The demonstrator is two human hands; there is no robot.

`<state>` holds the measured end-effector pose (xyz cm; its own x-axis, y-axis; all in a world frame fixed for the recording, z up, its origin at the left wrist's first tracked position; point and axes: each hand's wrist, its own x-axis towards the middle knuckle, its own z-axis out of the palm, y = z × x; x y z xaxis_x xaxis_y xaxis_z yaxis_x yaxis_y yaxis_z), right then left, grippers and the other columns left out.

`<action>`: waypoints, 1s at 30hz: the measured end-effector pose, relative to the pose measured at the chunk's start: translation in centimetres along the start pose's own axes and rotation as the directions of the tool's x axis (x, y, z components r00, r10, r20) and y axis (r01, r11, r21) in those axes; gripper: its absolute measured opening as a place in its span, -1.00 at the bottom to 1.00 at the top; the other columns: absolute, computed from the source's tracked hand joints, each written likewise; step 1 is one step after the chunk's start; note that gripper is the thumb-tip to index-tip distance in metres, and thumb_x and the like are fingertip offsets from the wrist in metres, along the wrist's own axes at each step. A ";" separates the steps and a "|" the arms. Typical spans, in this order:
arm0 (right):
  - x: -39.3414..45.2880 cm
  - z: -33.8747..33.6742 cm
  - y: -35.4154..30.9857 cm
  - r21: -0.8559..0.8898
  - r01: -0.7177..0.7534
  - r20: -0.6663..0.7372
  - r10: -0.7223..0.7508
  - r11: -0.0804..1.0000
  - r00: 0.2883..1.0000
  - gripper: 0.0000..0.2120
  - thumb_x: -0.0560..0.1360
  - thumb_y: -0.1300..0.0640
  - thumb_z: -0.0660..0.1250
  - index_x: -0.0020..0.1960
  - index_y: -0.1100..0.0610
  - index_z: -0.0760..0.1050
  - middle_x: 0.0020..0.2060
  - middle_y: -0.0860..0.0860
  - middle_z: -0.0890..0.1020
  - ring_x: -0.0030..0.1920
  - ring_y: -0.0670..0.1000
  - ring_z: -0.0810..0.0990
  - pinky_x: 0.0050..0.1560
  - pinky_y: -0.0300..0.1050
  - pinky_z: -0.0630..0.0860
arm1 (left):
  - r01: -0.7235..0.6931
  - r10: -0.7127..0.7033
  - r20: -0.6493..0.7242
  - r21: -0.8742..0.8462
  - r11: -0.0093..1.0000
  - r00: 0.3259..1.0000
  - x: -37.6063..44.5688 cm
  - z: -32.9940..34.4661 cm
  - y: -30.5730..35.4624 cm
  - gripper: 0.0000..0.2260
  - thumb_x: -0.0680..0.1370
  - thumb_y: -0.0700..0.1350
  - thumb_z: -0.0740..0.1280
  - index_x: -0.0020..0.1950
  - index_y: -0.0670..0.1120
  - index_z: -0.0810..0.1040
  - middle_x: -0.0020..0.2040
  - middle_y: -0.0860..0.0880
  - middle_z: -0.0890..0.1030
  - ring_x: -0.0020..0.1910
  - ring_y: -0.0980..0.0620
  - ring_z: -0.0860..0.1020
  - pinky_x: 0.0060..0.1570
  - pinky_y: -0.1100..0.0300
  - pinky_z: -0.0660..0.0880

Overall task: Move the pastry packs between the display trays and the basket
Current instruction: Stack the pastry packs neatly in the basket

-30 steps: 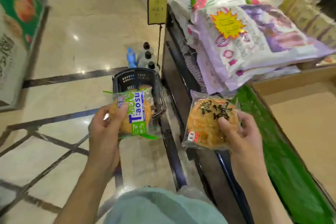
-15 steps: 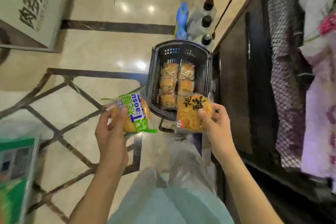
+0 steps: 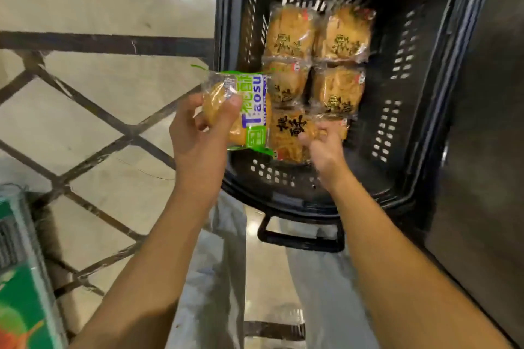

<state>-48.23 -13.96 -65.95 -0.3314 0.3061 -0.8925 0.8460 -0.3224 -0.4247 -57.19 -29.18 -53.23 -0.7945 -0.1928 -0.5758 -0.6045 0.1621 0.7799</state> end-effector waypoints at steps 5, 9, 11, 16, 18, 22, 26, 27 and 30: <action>8.4 3.7 3.7 -0.256 0.041 -0.015 -0.046 0.966 0.999 -0.85 0.58 0.25 0.28 -0.07 0.04 0.36 -0.08 0.01 0.49 -0.16 -0.10 0.47 -0.25 -0.28 0.46 | -0.097 0.095 0.022 0.069 0.993 0.995 6.9 -0.2 -4.8 -0.81 0.51 -0.12 0.51 -0.13 -0.04 0.50 -0.29 0.12 0.64 -0.28 0.20 0.59 -0.29 0.28 0.52; 12.3 4.5 6.5 -0.428 0.101 -0.114 -0.164 0.898 0.980 -0.91 0.65 0.20 0.21 0.06 0.15 0.50 -0.05 0.05 0.55 -0.05 -0.03 0.55 -0.05 -0.21 0.57 | -0.112 0.105 0.094 0.071 0.991 0.990 7.8 -0.9 -5.7 -0.81 0.45 0.00 0.52 -0.15 -0.01 0.53 -0.33 0.12 0.64 -0.31 0.16 0.58 -0.27 0.21 0.53; 12.4 5.5 6.7 -0.543 0.024 -0.148 -0.124 0.840 0.981 -0.66 0.63 0.11 0.27 0.40 0.04 0.40 0.31 0.10 0.46 0.29 0.10 0.46 0.32 0.04 0.46 | -0.088 0.082 0.097 0.063 0.994 0.992 7.7 -1.0 -5.6 -0.80 0.45 -0.01 0.53 -0.15 -0.02 0.53 -0.32 0.09 0.65 -0.32 0.14 0.59 -0.28 0.20 0.53; 10.0 6.7 5.3 -0.546 -0.084 -0.277 -0.085 0.834 0.957 -0.36 0.59 -0.05 0.35 0.57 0.06 0.18 0.46 0.18 0.27 0.41 0.23 0.32 0.40 0.16 0.34 | -0.068 0.047 0.137 0.150 0.986 0.989 7.5 -0.8 -4.3 -0.78 0.46 -0.01 0.53 -0.12 -0.04 0.52 -0.31 0.05 0.66 -0.32 0.12 0.61 -0.31 0.20 0.53; 7.3 5.7 4.4 -0.529 -0.050 -0.245 -0.096 0.847 0.965 -0.37 0.58 -0.08 0.33 0.56 0.07 0.20 0.43 0.18 0.30 0.41 0.24 0.32 0.42 0.18 0.33 | -0.059 0.030 0.166 0.173 0.983 0.986 6.6 -1.2 -3.1 -0.78 0.48 -0.04 0.54 -0.10 -0.04 0.51 -0.25 0.03 0.68 -0.29 0.09 0.63 -0.27 0.17 0.56; -2.4 1.0 1.6 -0.591 0.034 -0.199 -0.187 0.806 0.962 -0.46 0.62 -0.09 0.26 0.52 0.11 0.28 0.38 0.22 0.37 0.39 0.30 0.35 0.39 0.17 0.36 | -0.067 0.008 0.309 0.182 0.981 0.951 3.0 -1.3 1.6 -0.70 0.42 0.06 0.56 -0.04 -0.06 0.56 -0.07 -0.10 0.71 -0.14 -0.03 0.67 -0.12 0.00 0.62; -17.3 -5.6 -0.2 -0.597 0.109 -0.318 -0.359 0.795 0.878 -0.47 0.60 -0.06 0.33 0.49 0.12 0.36 0.35 0.17 0.43 0.36 0.25 0.40 0.37 0.14 0.38 | -0.231 0.067 0.553 0.232 0.945 0.830 -5.2 -1.5 9.0 -0.77 0.54 -0.07 0.49 0.05 -0.15 0.52 -0.11 -0.02 0.66 -0.18 0.08 0.64 -0.21 0.15 0.58; -21.7 -7.1 -0.1 -0.561 0.112 -0.395 -0.384 0.821 0.835 -0.48 0.60 -0.04 0.33 0.49 0.13 0.36 0.35 0.15 0.44 0.36 0.23 0.39 0.37 0.13 0.37 | -0.293 0.085 0.623 0.240 0.926 0.778 -7.8 -1.8 10.9 -0.76 0.55 -0.07 0.48 0.07 -0.17 0.51 -0.11 -0.02 0.66 -0.20 0.11 0.64 -0.25 0.19 0.57; -35.1 -10.4 1.7 -0.463 0.086 -0.623 -0.393 0.882 0.677 -0.50 0.61 -0.04 0.31 0.48 0.13 0.37 0.40 0.15 0.42 0.38 0.23 0.37 0.37 0.16 0.37 | -0.468 0.136 0.812 0.182 0.865 0.567 -16.8 -1.7 15.5 -0.87 0.57 -0.12 0.45 -0.02 -0.10 0.52 -0.19 0.03 0.64 -0.30 0.21 0.60 -0.34 0.33 0.52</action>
<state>-30.80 -15.96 -33.74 -0.2964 0.8916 -0.3423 0.9113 0.1568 -0.3807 -53.12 -25.05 -31.06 -0.5792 0.6986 -0.4200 -0.1616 0.4066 0.8992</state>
